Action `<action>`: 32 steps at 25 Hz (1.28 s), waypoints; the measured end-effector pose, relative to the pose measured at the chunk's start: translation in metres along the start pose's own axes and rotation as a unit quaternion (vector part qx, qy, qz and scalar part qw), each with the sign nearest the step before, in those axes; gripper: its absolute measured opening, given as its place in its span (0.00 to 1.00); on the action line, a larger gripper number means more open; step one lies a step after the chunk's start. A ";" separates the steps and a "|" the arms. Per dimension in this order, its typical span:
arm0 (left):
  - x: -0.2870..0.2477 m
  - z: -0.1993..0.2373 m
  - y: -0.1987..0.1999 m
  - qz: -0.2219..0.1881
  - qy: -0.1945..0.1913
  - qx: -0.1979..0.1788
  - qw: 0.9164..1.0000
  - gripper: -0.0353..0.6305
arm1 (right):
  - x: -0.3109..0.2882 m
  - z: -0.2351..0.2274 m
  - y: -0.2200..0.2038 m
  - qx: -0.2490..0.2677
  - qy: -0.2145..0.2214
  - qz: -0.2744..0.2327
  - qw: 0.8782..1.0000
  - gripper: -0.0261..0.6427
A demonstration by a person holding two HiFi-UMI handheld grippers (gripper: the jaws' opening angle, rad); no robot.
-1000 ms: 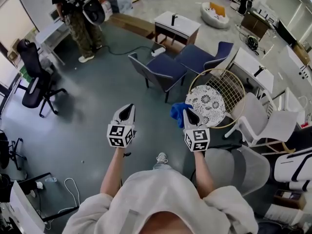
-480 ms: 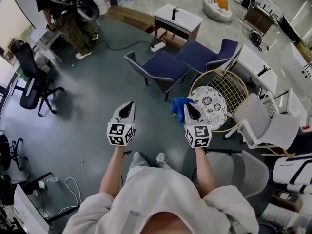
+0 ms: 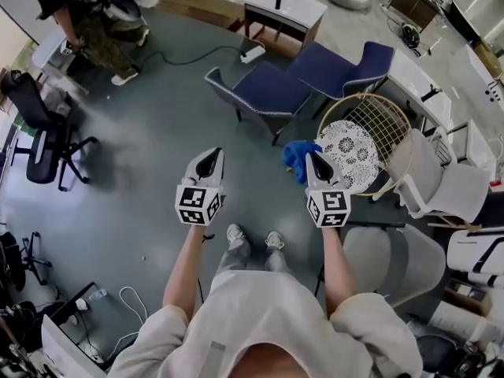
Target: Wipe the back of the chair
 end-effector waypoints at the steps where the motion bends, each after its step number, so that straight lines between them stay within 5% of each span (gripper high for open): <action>1: -0.001 0.006 -0.003 0.001 -0.005 0.000 1.000 0.05 | -0.005 0.004 -0.001 -0.001 -0.006 0.001 1.000 0.08; 13: -0.012 0.052 -0.071 0.038 -0.032 0.025 0.998 0.05 | -0.042 0.038 -0.045 -0.013 -0.043 0.020 0.999 0.08; 32: -0.052 0.040 -0.153 0.041 0.024 0.047 0.998 0.05 | -0.119 0.013 -0.125 -0.004 0.017 0.019 1.000 0.08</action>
Point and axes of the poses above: the fingertips, and each gripper's own axes: x backward along the fingers, z to its left, y out of its top, the point moved 7 cm from there along x, backward along the fingers, and after that the axes turned 2 degrees about -x, right-handed, at the moved point
